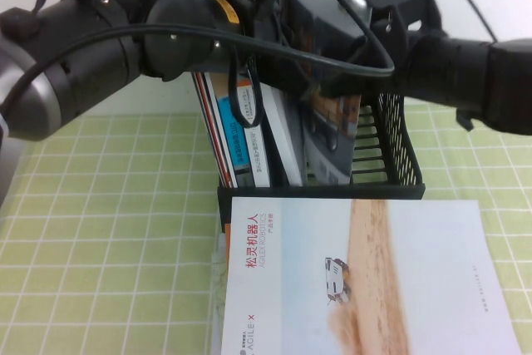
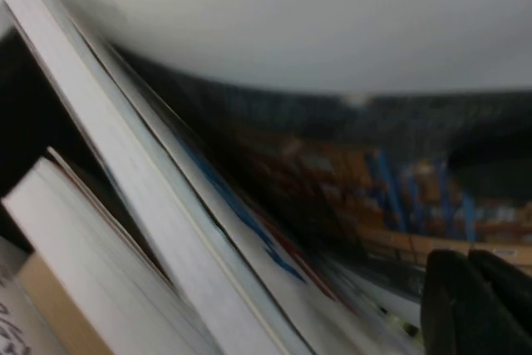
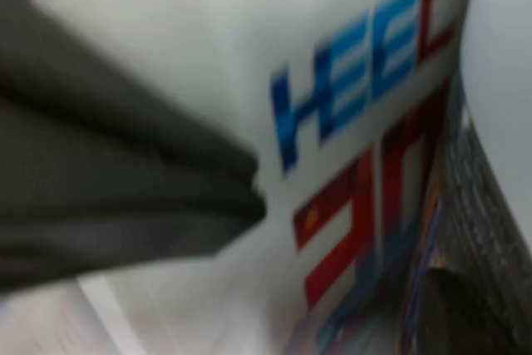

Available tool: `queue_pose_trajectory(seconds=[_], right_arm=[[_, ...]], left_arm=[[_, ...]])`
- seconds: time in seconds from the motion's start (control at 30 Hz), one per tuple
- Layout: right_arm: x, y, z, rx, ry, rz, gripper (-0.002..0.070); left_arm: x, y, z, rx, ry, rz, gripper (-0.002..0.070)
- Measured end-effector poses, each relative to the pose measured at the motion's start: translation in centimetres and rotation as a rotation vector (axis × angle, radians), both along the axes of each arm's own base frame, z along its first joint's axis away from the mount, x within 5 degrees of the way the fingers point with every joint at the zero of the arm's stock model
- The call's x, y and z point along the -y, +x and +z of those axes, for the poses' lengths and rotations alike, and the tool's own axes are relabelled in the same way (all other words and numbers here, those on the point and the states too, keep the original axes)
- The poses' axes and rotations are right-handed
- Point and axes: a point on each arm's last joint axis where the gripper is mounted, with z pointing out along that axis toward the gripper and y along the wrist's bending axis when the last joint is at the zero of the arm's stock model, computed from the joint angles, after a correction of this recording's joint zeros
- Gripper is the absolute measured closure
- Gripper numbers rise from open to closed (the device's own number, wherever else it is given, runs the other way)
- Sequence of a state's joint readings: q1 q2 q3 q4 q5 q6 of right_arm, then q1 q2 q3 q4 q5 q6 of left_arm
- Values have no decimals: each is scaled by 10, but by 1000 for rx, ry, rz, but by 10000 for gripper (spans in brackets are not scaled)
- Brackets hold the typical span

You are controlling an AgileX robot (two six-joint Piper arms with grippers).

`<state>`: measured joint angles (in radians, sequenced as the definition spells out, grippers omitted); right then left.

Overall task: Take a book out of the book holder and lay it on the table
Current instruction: Pick up the right side book from the book shelf

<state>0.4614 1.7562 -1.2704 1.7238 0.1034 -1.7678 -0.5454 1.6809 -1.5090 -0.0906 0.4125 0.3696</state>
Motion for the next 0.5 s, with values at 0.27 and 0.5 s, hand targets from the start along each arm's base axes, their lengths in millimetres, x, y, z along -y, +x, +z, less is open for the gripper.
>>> queue_pose_trajectory(seconds=[0.27, 0.5], right_arm=[[19, -25, 79, 184, 69, -64, 657], [40, -71, 148, 401, 102, -26, 657]], left_arm=[[-8, -17, 54, 80, -103, -2, 678], [-40, -64, 118, 191, -198, 6, 678]])
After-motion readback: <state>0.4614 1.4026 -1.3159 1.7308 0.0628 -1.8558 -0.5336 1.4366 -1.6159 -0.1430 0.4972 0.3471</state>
